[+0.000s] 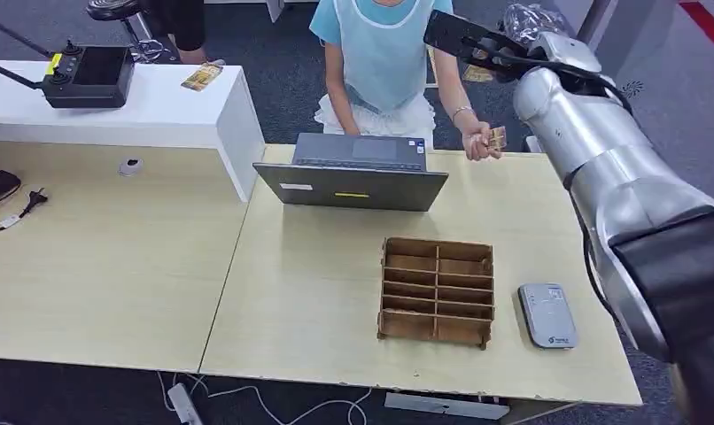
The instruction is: Pass the card to the sensor for recognition and then transmit it.
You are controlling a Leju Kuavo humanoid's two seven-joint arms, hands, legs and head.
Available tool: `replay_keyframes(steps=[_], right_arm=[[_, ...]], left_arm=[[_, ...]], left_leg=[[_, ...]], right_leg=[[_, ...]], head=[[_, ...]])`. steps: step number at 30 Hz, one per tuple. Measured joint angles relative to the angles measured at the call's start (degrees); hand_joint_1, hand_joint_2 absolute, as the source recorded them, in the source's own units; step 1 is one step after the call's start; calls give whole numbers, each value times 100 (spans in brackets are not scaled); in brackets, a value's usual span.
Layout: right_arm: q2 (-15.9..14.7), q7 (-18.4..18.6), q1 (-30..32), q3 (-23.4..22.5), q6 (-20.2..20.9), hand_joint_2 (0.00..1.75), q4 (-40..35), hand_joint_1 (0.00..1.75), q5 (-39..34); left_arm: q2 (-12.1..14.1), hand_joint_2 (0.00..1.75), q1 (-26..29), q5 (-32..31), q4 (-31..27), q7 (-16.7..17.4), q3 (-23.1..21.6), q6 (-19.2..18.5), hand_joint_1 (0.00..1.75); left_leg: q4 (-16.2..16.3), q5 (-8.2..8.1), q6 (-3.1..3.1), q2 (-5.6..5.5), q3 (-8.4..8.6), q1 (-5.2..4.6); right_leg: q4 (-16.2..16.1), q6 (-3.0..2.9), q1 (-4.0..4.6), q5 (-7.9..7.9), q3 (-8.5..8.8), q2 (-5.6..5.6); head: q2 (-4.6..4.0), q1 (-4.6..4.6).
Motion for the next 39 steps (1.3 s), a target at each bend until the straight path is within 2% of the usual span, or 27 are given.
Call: replay_keyframes(steps=[21,22,23,39], right_arm=[[0,-13,23,-59,17,175,0,175,291],[0,-13,23,-59,17,175,0,122,295],[0,-13,24,-61,20,175,0,0,297],[0,-33,30,-140,72,175,4,0,372]], left_arm=[[0,0,0,-26,0,5,-33,0,0],[0,0,0,-26,0,4,-33,0,0],[0,0,0,-26,0,7,-33,0,0],[7,0,0,-33,0,15,-33,0,0]], left_leg=[[0,0,0,0,0,0],[0,0,0,0,0,0],[0,0,0,0,0,0],[0,0,0,0,0,0]], right_leg=[[0,0,0,0,0,0],[0,0,0,0,0,0],[0,0,0,0,0,0],[0,0,0,1,1,0]], head=[[0,0],[0,0],[0,0],[0,0]])
